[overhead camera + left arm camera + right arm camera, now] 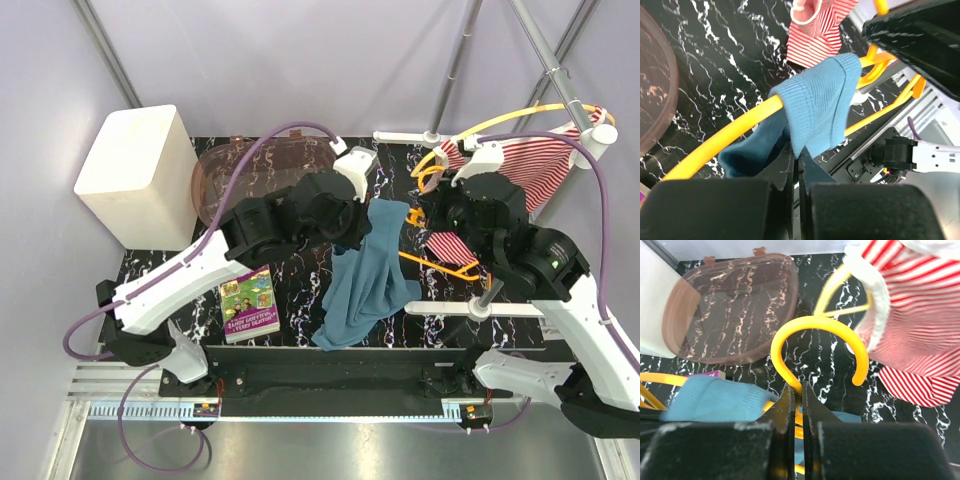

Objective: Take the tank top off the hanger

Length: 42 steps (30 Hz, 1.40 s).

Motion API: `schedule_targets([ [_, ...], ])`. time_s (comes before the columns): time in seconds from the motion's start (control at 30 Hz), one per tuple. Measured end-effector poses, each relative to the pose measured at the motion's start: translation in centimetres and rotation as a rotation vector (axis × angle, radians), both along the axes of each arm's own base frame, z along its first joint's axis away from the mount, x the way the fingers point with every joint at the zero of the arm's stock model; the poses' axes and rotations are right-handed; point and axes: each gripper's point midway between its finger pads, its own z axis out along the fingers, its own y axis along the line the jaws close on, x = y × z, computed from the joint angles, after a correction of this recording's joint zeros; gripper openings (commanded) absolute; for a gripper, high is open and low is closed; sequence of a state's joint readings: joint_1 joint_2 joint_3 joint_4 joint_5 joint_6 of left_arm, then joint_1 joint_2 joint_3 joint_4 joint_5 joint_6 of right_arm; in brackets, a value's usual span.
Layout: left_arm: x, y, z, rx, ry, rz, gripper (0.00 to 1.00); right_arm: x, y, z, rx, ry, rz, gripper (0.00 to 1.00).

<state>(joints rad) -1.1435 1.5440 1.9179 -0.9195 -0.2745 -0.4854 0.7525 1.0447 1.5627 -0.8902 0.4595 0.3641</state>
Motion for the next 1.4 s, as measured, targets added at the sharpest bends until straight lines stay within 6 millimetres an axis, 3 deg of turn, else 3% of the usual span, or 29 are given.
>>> schedule_targets([
  [0.17,-0.9,2.1,3.0,-0.061,-0.054,-0.017,0.0,-1.1,-1.5,-1.3,-0.007,0.013,-0.028,0.0],
  [0.3,-1.4,5.4,6.4,-0.142,-0.12,0.012,0.0,-2.2,-2.7,-1.6,0.011,0.009,-0.044,0.0],
  [0.5,-0.5,12.5,9.3,-0.227,-0.198,0.159,0.0,-3.9,-4.6,-0.4,0.069,-0.045,-0.059,0.0],
  [0.7,-0.1,16.2,12.0,-0.262,-0.283,0.232,0.0,-5.3,-5.9,1.2,0.121,-0.105,-0.061,0.0],
  [0.8,0.0,16.7,15.2,-0.298,-0.364,0.222,0.0,-5.6,-6.0,1.9,0.14,-0.128,-0.049,0.0],
  [0.97,1.1,16.3,24.3,-0.433,-0.555,0.211,0.0,-5.8,-5.4,2.7,0.163,-0.144,-0.007,0.0],
  [1.03,2.0,16.0,27.9,-0.496,-0.637,0.211,0.0,-5.9,-5.2,2.8,0.167,-0.143,0.005,0.0],
  [1.13,3.8,15.8,31.1,-0.553,-0.743,0.213,0.0,-6.2,-5.0,2.8,0.178,-0.142,0.023,0.0],
  [1.27,8.0,16.8,32.3,-0.581,-0.807,0.245,0.0,-6.6,-4.6,3.1,0.209,-0.138,0.045,0.0],
  [1.4,14.9,19.6,33.6,-0.661,-0.852,0.284,0.0,-6.9,-4.3,3.5,0.237,-0.134,0.059,0.0],
])
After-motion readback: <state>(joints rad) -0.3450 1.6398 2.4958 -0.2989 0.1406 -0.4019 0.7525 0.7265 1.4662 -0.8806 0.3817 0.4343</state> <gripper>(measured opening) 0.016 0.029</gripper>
